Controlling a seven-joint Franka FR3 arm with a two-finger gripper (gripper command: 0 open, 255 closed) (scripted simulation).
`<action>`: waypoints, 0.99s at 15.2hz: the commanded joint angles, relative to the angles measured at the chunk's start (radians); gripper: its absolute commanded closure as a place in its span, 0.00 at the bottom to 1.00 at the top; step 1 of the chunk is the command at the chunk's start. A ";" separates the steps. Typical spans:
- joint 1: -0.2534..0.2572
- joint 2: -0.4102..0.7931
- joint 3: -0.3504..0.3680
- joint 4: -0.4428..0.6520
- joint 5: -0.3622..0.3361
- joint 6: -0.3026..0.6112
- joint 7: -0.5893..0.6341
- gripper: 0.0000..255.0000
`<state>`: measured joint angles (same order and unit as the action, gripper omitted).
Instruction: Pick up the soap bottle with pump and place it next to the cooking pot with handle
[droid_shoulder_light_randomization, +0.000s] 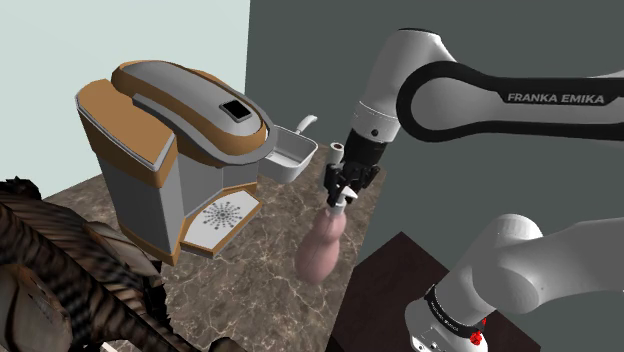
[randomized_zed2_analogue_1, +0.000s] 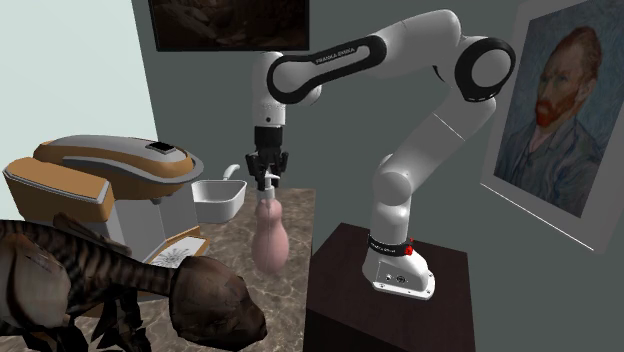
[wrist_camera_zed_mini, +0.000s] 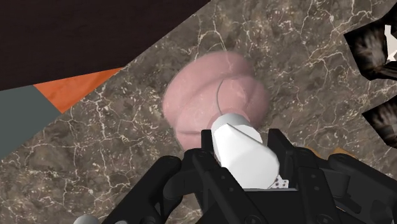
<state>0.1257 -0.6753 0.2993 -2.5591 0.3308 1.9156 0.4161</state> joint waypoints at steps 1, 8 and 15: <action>-0.002 -0.007 -0.006 0.020 -0.005 -0.027 0.002 1.00; -0.008 -0.015 -0.023 0.108 -0.022 -0.121 0.016 1.00; -0.013 -0.010 -0.037 0.204 -0.037 -0.212 0.029 1.00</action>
<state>0.1135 -0.6879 0.2634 -2.3740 0.2958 1.7186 0.4420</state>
